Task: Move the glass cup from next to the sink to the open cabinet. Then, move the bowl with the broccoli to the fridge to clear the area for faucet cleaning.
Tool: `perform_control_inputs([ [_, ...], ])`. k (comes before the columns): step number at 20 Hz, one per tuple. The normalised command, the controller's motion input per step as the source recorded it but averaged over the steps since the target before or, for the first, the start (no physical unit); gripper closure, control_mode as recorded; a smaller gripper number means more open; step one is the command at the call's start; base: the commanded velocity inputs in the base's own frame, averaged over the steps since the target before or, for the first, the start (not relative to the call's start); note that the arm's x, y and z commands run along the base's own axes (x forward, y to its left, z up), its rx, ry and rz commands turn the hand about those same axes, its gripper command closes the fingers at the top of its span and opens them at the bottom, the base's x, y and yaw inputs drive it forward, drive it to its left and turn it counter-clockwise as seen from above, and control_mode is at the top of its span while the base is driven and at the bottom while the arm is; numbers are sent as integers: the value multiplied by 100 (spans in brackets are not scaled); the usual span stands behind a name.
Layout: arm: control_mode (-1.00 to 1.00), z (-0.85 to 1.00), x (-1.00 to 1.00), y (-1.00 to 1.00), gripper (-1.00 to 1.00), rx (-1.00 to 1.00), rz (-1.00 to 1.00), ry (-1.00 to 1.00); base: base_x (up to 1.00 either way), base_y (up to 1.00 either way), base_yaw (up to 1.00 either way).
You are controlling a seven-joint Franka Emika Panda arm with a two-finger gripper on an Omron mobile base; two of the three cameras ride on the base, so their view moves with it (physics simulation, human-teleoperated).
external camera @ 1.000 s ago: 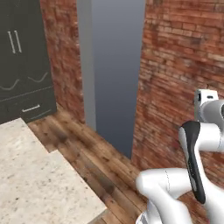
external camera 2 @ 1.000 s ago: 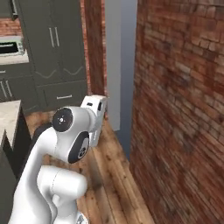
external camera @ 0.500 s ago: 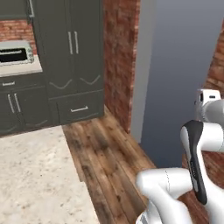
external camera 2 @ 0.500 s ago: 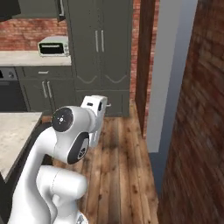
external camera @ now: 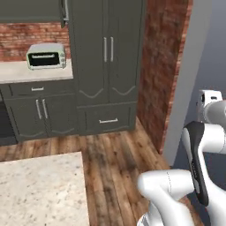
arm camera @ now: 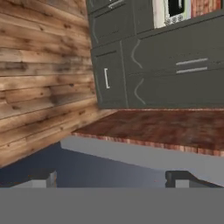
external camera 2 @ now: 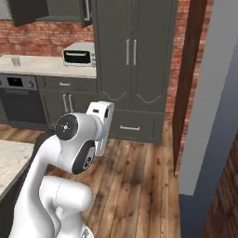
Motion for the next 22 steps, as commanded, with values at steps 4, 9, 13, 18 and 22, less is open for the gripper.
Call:
perform_control_inputs([
  [4, 100, 0, 0, 0, -100, 0, 0, 0, 100, 0, 43],
  [9, 100, 0, 0, 0, -100, 0, 0, 0, 100, -3, 39],
  [13, 100, 0, 0, 0, -100, 0, 0, 0, 100, -11, 38],
  [18, 100, 0, 0, 0, -100, 0, 0, 0, 100, -2, 33],
  [22, 100, 0, 0, 0, -100, 0, 0, 0, 100, 2, 26],
])
